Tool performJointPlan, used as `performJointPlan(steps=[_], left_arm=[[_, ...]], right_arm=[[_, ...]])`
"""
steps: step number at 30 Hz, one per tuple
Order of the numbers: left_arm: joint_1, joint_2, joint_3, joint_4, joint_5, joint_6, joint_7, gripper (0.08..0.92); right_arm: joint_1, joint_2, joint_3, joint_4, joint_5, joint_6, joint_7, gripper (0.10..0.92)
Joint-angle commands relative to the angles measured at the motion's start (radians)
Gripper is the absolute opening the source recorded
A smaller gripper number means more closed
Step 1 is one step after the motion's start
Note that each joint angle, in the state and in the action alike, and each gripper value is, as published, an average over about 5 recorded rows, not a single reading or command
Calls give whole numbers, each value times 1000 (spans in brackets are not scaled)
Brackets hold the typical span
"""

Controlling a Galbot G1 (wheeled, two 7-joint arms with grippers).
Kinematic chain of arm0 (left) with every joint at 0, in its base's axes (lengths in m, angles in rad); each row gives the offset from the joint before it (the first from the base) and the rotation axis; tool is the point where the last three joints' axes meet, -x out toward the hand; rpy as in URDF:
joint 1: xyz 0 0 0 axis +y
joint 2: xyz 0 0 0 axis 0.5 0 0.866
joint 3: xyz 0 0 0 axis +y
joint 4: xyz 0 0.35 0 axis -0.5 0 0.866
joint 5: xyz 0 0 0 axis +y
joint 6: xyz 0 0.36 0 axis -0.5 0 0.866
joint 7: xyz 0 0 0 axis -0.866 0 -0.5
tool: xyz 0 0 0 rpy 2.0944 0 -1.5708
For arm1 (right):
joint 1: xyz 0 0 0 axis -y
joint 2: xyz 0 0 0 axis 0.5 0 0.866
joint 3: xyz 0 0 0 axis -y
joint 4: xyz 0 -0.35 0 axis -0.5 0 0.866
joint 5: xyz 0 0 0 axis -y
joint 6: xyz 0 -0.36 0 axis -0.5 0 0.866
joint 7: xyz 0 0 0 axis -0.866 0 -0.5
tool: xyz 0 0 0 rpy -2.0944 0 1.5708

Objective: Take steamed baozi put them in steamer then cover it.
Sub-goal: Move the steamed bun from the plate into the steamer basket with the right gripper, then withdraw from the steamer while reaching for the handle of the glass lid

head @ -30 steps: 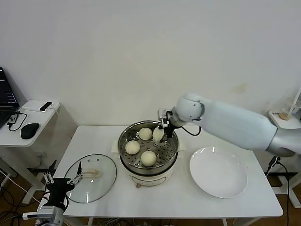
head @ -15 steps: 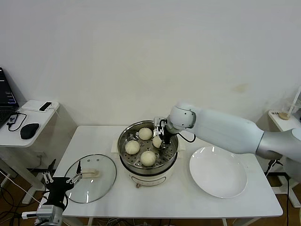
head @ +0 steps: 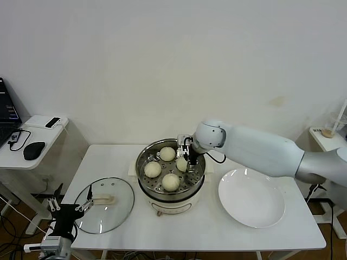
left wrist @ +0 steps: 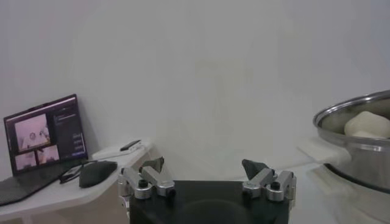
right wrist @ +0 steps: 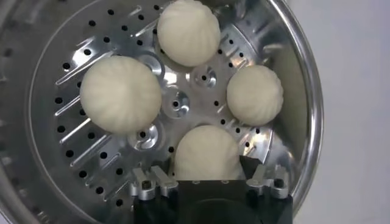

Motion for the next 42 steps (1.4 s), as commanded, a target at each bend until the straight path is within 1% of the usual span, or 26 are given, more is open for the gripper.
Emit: performJointPlan(steps=[1, 3, 5, 9, 12, 14, 18, 20, 23, 27, 31, 36, 42], left_arm=[[-2, 1, 2, 0, 0, 1, 1, 823], [-3, 1, 3, 0, -1, 1, 1, 823], [-4, 2, 4, 0, -1, 1, 1, 823], [-8, 3, 9, 3, 0, 0, 3, 823], [-12, 0, 18, 7, 3, 0, 4, 823], [-13, -1, 24, 7, 6, 0, 4, 823], [-15, 1, 29, 16, 10, -4, 6, 823], [-16, 0, 32, 23, 12, -8, 7, 823], [-17, -4, 44, 35, 22, -17, 7, 823], [-18, -4, 59, 48, 57, -25, 8, 823], [-22, 17, 58, 86, 156, -47, 17, 823], [-30, 65, 36, 173, 471, -116, 5, 823], [5, 118, -12, 246, 910, -233, 7, 823]], right_arm=[[26, -91, 71, 97, 7, 8, -1, 821], [23, -136, 103, 140, 24, 13, 23, 822], [5, -186, 142, 190, 50, 18, 76, 823], [-118, -292, 272, 294, 121, 50, 272, 823], [-307, -361, 458, 361, 154, 118, 453, 823], [-468, -394, 618, 397, 131, 185, 558, 823], [-766, -417, 900, 436, 73, 321, 680, 823], [-923, -386, 1066, 441, 38, 387, 706, 823], [-1157, -283, 1325, 443, -32, 482, 705, 823], [-1385, -131, 1611, 462, -97, 578, 656, 823], [-1578, 29, 1832, 487, -116, 628, 590, 823], [-1767, 214, 1978, 512, -106, 666, 543, 823], [-1901, 308, 2002, 518, -122, 698, 552, 823]])
